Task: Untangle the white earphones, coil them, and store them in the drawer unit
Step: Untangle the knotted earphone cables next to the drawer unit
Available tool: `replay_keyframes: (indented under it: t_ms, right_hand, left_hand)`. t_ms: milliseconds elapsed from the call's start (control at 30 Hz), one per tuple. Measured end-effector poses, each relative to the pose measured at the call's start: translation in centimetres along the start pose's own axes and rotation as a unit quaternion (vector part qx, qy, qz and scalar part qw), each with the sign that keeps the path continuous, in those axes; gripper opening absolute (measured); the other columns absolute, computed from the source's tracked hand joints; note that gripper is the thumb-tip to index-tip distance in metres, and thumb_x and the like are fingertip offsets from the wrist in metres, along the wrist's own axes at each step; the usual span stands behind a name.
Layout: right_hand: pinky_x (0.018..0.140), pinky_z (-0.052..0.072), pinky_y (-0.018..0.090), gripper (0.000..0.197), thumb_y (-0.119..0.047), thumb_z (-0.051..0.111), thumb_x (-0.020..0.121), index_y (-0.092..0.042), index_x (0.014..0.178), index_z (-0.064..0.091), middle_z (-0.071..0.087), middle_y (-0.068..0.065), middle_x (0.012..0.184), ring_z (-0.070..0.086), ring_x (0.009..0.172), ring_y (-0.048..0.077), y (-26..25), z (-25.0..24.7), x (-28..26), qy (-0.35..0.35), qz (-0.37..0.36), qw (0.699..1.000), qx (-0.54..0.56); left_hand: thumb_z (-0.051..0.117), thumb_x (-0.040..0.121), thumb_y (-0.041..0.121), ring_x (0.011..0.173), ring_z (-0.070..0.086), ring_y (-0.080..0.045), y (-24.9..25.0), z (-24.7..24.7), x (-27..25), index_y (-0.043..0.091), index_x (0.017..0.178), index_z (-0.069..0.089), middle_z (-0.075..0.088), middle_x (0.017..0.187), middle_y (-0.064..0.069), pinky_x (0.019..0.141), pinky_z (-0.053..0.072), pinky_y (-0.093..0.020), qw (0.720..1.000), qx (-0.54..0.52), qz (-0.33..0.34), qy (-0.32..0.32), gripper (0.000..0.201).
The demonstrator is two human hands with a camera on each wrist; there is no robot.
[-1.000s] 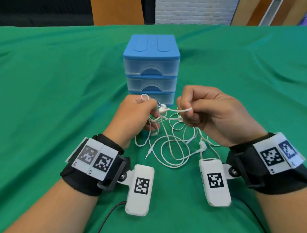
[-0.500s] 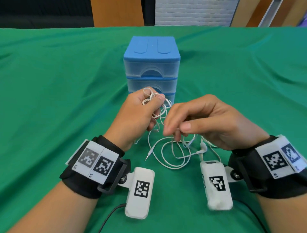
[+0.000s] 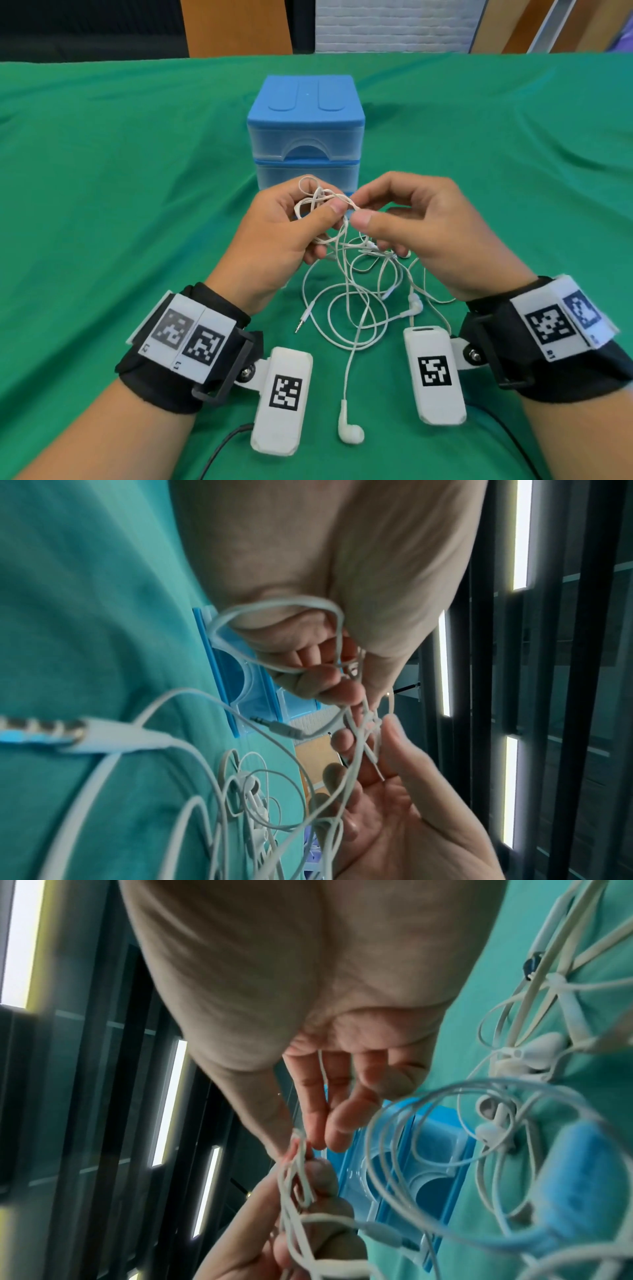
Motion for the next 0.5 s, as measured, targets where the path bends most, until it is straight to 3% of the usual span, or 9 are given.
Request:
replay_keyframes:
  t_ms: [133,267,367,433,500]
  right_hand:
    - [0.047,0.038,0.013,0.008,-0.003,0.070,0.089,0.001,0.082,0.068,0.062,0.003,0.066,0.048,0.049,0.012,0.0,0.0,0.2,0.044,-0.009,0.999,-0.006]
    - [0.047,0.030,0.020,0.009,-0.003,0.071,0.084,-0.004,0.076,0.067,0.060,0.006,0.063,0.044,0.048,0.014,0.0,-0.2,0.4,0.073,0.039,0.994,0.066]
    - [0.052,0.026,0.029,0.008,-0.005,0.073,0.079,-0.007,0.072,0.072,0.063,0.012,0.069,0.044,0.048,0.016,0.1,-0.6,0.4,0.100,0.077,0.987,0.096]
    - [0.054,0.026,0.030,0.013,-0.005,0.073,0.078,-0.011,0.068,0.073,0.065,0.016,0.075,0.044,0.050,0.017,0.1,-0.8,0.4,0.118,0.084,0.983,0.109]
    - [0.055,0.027,0.029,0.016,-0.003,0.070,0.082,-0.012,0.068,0.069,0.064,0.012,0.076,0.045,0.055,0.015,0.0,-0.8,0.4,0.116,0.082,0.983,0.116]
  left_hand:
    - [0.064,0.096,0.012,0.051,0.047,-0.010,-0.1,0.0,0.0,0.014,0.085,0.065,0.061,0.067,0.004,0.045,0.039,-0.020,1.000,-0.007,-0.004,-0.011,0.011]
    - [0.061,0.098,0.011,0.054,0.045,-0.011,-0.2,0.1,0.0,0.014,0.083,0.060,0.056,0.066,0.003,0.047,0.038,-0.020,0.999,-0.002,-0.019,-0.033,0.014]
    - [0.061,0.097,0.015,0.053,0.042,-0.009,-0.1,0.1,0.0,0.014,0.078,0.057,0.049,0.065,-0.003,0.045,0.035,-0.020,0.999,-0.007,-0.029,-0.042,0.019]
    - [0.062,0.091,0.022,0.051,0.040,-0.011,-0.1,0.1,0.0,0.013,0.076,0.057,0.043,0.069,-0.011,0.044,0.035,-0.020,0.999,0.002,-0.025,-0.046,0.018]
    - [0.061,0.089,0.025,0.051,0.040,-0.012,-0.1,0.1,0.0,0.013,0.076,0.057,0.041,0.070,-0.011,0.045,0.035,-0.020,0.998,0.011,-0.025,-0.048,0.018]
Point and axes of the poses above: each hand's wrist, its own x-axis towards the middle knuckle, its own z-axis out of the palm, y = z × x, the point moved 1 cm from there along x, towards the middle knuckle
